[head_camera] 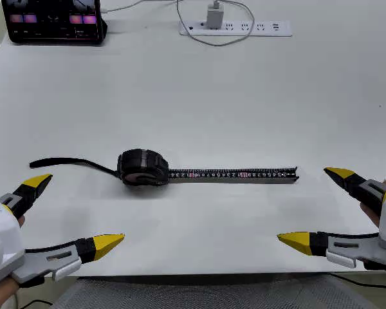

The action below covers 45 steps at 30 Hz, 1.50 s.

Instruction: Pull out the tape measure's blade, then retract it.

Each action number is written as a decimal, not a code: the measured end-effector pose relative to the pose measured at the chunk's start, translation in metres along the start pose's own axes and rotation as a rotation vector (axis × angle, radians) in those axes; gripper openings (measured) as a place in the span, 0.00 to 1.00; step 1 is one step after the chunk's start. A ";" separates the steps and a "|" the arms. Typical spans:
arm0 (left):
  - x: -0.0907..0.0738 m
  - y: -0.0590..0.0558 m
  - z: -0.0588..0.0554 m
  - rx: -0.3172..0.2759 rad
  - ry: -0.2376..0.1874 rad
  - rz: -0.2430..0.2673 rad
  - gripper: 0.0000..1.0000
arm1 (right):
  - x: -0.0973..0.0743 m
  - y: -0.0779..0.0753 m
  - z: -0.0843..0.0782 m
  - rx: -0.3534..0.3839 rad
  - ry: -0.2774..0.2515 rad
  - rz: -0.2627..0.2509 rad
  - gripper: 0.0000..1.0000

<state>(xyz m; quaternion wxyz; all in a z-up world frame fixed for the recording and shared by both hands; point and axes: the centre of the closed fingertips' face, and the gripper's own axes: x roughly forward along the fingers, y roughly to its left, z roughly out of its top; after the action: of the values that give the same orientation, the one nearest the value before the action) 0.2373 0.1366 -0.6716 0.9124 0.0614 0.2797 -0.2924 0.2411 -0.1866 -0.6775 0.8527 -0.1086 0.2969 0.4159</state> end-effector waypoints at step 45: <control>0.012 -0.017 0.008 -0.033 -0.023 -0.008 0.99 | -0.001 0.004 -0.006 0.020 0.032 0.017 0.90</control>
<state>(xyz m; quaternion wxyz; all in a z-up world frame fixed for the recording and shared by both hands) 0.2396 0.1148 -0.6710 0.9153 0.0419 0.2740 -0.2921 0.2349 -0.1873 -0.6816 0.8454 -0.1042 0.3153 0.4184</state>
